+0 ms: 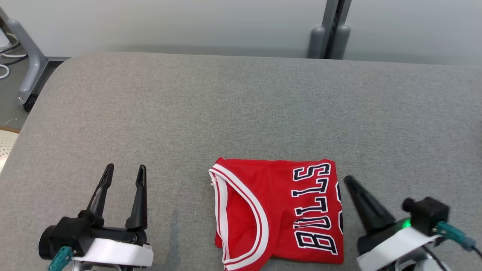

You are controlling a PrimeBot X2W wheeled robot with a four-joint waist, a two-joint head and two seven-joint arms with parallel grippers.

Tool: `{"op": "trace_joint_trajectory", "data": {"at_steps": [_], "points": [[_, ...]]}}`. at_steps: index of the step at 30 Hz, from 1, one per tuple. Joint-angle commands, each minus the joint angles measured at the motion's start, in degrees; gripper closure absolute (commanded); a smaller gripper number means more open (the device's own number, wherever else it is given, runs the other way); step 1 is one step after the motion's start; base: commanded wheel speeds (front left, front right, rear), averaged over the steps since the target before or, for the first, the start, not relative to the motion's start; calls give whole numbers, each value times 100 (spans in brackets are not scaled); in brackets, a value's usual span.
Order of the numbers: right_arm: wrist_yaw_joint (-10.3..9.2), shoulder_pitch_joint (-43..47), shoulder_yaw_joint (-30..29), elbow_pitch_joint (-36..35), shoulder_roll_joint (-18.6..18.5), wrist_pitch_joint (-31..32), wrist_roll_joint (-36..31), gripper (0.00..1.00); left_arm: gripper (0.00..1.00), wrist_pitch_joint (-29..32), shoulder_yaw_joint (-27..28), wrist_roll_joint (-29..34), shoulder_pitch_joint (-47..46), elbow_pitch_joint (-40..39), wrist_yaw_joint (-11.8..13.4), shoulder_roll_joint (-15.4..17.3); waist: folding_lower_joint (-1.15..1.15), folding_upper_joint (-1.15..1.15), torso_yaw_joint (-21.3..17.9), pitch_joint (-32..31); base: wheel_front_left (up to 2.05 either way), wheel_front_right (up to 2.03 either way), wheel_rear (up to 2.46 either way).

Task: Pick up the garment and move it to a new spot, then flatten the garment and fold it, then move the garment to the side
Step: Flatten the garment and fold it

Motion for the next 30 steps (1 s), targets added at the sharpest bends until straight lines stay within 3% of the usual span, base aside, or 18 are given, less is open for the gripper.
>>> {"op": "trace_joint_trajectory", "data": {"at_steps": [1, 3, 5, 6, 7, 17, 30], "points": [[-2, 66, -186, -57, 9, -66, -77, 100, 0, -12, 33, 29, 31, -32, 24, 50, 0, 0, -38, -38, 0, 0, 0], [-2, 143, -562, -163, 71, -94, -183, 95, 0, -12, 57, 40, 64, -54, 41, 65, 0, 0, -76, -77, 0, 0, 0], [-2, 226, -919, -250, 130, -84, -295, 53, 0, -12, 79, 48, 98, -78, 61, 65, 0, 0, -106, -112, 0, 0, 0], [-2, 263, -1081, -297, 155, -67, -355, 22, 0, -12, 88, 47, 107, -86, 69, 69, 0, 0, -123, -130, 0, 0, 0], [-2, 291, -1242, -349, 176, -65, -409, 0, 0, -12, 90, 49, 106, -95, 69, 71, 0, 0, -134, -148, 0, 0, 0], [-2, 828, -2266, -673, 418, 121, -781, 0, 0, -12, 87, 107, 256, -207, 122, 131, 0, 0, -198, -288, 0, 0, 0], [-2, 1150, -2462, -901, 538, 292, -872, 0, 0, 16, 6, 137, 483, -283, 197, 205, 0, 0, -269, -411, 0, 0, 0]]}}
